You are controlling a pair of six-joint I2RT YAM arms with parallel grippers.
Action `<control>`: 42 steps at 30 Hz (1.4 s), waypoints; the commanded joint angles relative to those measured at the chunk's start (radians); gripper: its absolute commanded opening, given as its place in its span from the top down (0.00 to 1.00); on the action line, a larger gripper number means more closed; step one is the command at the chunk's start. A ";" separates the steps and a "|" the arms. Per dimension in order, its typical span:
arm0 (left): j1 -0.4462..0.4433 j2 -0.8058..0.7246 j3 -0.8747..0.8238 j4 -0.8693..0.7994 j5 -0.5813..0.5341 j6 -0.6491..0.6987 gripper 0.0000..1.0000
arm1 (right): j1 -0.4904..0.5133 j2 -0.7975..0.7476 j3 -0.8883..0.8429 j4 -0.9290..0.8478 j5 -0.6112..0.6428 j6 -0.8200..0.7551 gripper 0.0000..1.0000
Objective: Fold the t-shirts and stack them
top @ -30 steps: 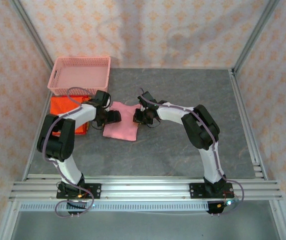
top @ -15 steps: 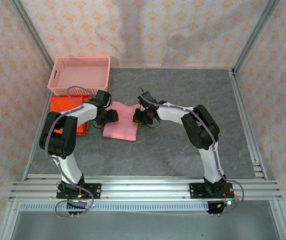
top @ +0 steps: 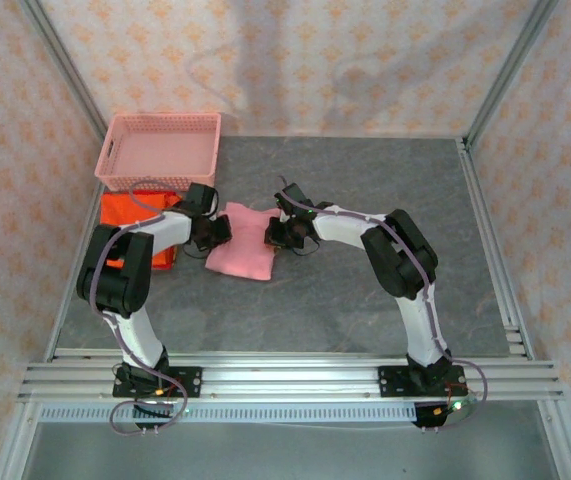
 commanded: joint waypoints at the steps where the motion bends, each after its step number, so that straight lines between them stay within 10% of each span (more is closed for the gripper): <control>1: -0.020 -0.009 -0.022 0.021 0.088 -0.023 1.00 | -0.002 0.055 -0.027 -0.069 0.025 0.011 0.83; 11: -0.022 -0.123 -0.027 -0.074 -0.064 0.052 1.00 | -0.004 -0.004 -0.059 -0.006 0.016 0.017 0.83; 20: -0.021 -0.186 0.041 -0.247 -0.217 0.207 1.00 | -0.013 -0.149 -0.184 0.197 0.022 0.001 0.36; 27: -0.029 -0.214 0.071 -0.302 -0.289 0.222 1.00 | -0.014 -0.157 -0.196 0.223 0.005 0.004 0.33; 42: -0.057 -0.223 -0.184 -0.042 -0.067 -0.383 1.00 | 0.018 -0.152 -0.076 0.038 0.045 -0.047 0.42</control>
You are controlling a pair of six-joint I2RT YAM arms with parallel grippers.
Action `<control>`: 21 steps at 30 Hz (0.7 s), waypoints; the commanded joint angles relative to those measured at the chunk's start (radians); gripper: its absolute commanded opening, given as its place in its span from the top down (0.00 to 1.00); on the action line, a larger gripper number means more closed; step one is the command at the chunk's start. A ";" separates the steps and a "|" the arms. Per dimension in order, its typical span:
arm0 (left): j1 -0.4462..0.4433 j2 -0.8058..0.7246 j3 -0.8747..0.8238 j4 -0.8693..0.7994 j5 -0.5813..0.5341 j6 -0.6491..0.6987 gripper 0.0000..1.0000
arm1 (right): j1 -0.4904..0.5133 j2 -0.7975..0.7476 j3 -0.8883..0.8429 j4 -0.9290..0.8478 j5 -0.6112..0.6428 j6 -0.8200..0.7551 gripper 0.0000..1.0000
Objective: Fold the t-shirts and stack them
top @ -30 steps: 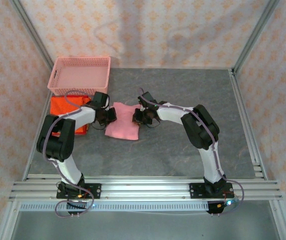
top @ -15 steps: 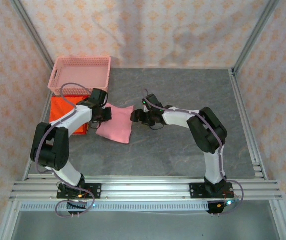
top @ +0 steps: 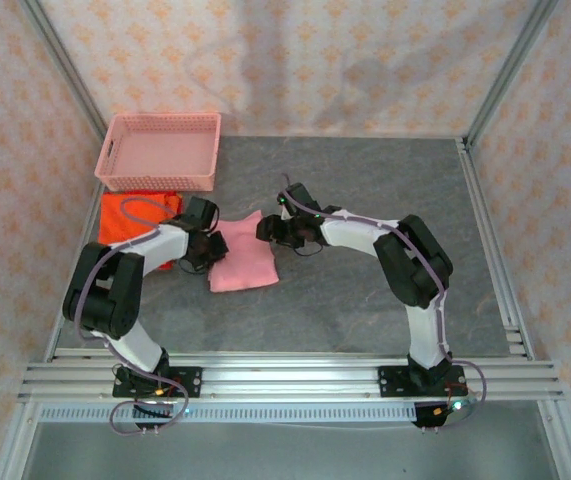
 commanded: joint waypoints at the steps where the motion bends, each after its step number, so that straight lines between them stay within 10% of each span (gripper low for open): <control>1: -0.009 -0.056 -0.036 0.074 0.034 -0.150 1.00 | 0.007 -0.030 0.031 -0.071 0.037 -0.037 0.42; 7: -0.009 -0.043 -0.009 -0.017 -0.066 -0.095 0.60 | 0.015 -0.015 0.051 -0.091 0.024 -0.040 0.43; 21: -0.010 -0.016 -0.098 0.172 0.123 -0.190 0.65 | 0.016 0.003 0.065 -0.096 0.019 -0.039 0.44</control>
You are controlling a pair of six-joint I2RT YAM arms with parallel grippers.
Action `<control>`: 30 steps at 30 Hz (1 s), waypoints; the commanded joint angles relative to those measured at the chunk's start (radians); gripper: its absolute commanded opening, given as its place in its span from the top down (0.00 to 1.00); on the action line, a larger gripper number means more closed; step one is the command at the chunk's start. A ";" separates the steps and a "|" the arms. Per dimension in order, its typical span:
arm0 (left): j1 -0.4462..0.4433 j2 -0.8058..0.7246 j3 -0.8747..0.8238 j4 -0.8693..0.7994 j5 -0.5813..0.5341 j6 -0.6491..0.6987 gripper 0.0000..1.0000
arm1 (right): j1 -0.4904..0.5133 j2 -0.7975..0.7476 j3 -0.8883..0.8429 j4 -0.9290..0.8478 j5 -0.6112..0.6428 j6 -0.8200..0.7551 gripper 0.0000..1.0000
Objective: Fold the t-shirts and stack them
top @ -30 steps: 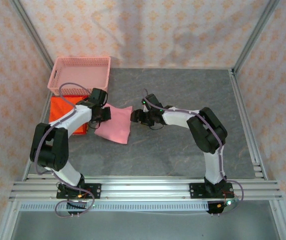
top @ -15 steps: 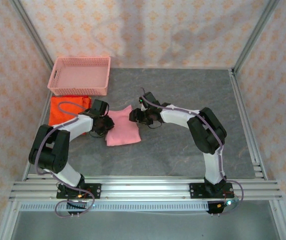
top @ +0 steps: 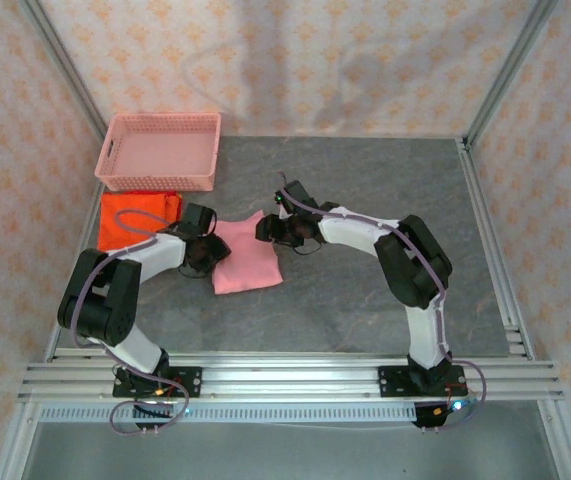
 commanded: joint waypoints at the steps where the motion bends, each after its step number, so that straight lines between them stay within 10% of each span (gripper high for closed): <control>1: -0.013 0.014 -0.029 0.066 0.088 -0.048 0.65 | 0.007 0.009 0.021 -0.016 0.009 -0.015 0.44; 16: -0.011 0.019 -0.032 0.136 0.120 -0.053 1.00 | 0.010 0.114 0.023 -0.003 -0.026 0.011 0.44; 30: -0.011 -0.012 0.295 -0.373 -0.216 0.533 1.00 | 0.026 -0.043 -0.027 0.081 -0.062 -0.105 0.40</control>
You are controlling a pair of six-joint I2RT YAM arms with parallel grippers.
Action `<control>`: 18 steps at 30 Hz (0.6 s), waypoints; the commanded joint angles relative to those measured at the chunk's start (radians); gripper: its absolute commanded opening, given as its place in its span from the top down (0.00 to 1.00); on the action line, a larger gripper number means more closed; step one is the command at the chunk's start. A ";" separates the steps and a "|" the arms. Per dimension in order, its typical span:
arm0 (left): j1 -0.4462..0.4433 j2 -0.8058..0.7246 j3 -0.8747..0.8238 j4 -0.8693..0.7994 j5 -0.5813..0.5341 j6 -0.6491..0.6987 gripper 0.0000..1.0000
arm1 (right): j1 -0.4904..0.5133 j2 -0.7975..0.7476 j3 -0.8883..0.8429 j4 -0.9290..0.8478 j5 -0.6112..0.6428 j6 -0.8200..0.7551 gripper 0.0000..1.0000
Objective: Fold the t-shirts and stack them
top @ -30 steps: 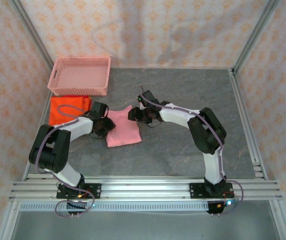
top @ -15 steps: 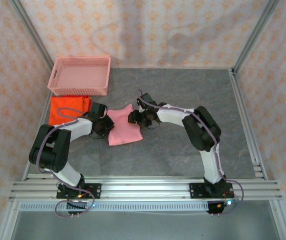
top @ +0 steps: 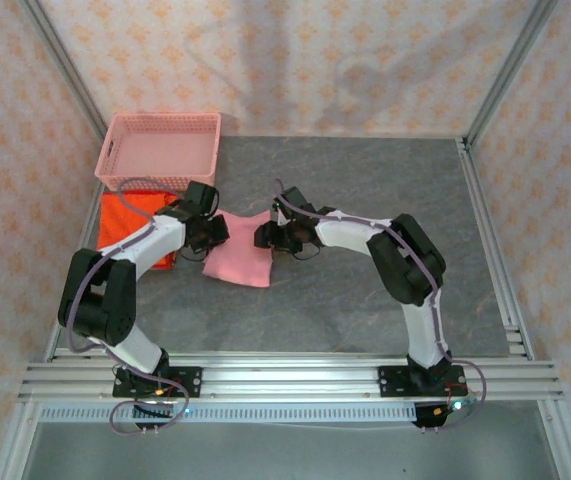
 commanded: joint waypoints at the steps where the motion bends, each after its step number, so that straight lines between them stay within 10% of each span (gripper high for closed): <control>1: -0.003 -0.009 0.076 -0.170 -0.145 0.207 1.00 | 0.024 -0.084 -0.012 0.058 -0.011 -0.102 0.39; 18: 0.027 -0.043 0.298 -0.433 -0.522 0.365 1.00 | 0.068 -0.221 -0.144 0.346 -0.098 -0.185 0.37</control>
